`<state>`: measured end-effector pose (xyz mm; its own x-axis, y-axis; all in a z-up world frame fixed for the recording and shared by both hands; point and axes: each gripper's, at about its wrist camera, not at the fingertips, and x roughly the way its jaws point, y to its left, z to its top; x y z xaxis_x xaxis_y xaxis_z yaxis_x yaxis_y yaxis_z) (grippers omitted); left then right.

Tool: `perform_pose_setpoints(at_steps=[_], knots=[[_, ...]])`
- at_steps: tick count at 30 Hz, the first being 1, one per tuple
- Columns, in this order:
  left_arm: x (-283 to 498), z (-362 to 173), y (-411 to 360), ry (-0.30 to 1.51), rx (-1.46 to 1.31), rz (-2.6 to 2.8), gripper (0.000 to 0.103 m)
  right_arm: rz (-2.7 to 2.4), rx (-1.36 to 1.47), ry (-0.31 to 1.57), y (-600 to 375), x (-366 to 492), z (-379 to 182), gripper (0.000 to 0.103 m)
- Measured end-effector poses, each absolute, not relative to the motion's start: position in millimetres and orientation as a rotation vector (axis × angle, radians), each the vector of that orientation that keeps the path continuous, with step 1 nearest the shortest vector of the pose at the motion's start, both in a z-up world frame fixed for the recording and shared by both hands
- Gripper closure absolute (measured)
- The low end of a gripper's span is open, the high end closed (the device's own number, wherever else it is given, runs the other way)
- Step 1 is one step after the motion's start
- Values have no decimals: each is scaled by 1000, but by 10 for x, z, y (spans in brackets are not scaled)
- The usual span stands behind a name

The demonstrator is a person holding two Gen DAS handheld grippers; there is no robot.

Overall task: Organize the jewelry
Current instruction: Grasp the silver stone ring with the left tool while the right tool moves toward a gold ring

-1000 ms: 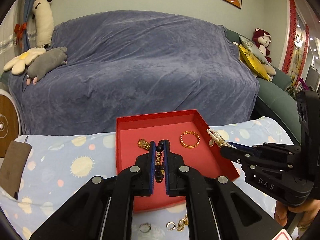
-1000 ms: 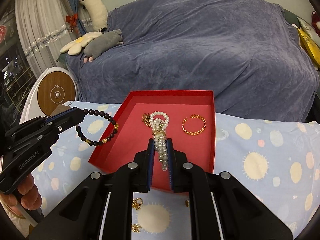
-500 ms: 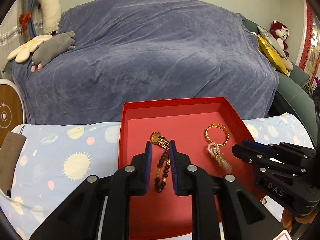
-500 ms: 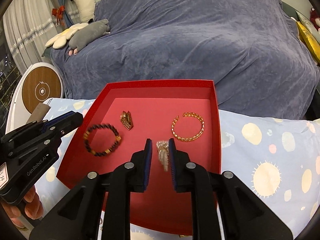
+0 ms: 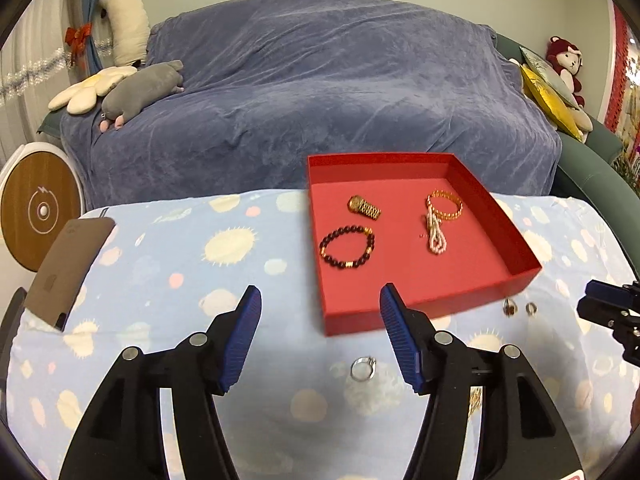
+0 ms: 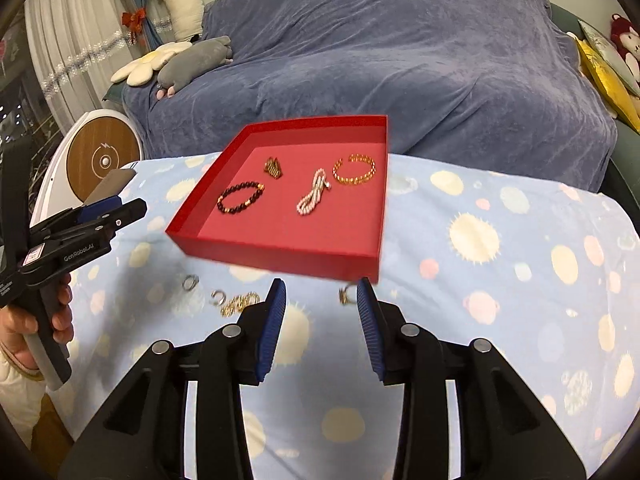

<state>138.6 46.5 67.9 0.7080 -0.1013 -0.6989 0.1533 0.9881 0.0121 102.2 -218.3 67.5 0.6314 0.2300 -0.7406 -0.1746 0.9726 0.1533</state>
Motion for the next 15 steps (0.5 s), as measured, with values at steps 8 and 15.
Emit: perform_pose_setpoints(at_steps=[8,15], knots=[[947,312,504,835,12,-148,43,234,119,872,-2167,599,400,67],[963,169,410,834,40,-174,43,226,103,909,-2140,703,200,67]])
